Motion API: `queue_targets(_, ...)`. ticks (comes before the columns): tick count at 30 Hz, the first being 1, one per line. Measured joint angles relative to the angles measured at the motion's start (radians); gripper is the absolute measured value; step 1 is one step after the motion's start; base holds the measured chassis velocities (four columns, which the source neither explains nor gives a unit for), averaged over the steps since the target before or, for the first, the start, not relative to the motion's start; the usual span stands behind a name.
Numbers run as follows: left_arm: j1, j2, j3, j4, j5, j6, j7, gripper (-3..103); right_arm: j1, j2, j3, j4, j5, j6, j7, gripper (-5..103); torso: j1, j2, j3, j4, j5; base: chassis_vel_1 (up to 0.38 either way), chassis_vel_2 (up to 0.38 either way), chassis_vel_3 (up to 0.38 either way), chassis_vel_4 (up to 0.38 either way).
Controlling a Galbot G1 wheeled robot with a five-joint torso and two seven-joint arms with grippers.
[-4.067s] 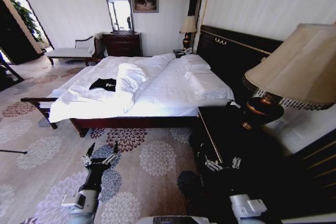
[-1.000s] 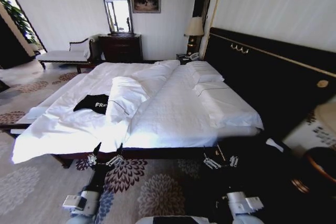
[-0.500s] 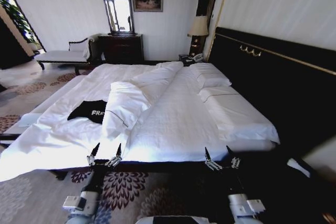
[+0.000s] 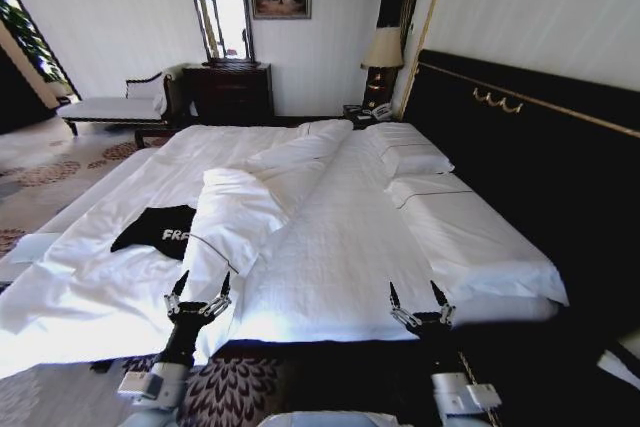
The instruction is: Fold the clothes on the bed.
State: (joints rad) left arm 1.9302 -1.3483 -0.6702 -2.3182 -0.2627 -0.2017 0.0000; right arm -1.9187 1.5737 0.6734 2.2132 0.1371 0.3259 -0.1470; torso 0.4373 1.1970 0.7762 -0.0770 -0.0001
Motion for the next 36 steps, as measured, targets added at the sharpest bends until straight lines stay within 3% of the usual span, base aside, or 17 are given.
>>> queue_targets(36, 0.005, -0.026, 0.004, -0.008, 0.008, -0.006, -0.008, 100, -0.005, 0.008, 0.008, -0.006, 0.003, 0.02, -0.017, 100, -0.001, 0.0, 0.0, -0.0001, 0.0001, -0.005, 0.029, 0.003, -0.032)
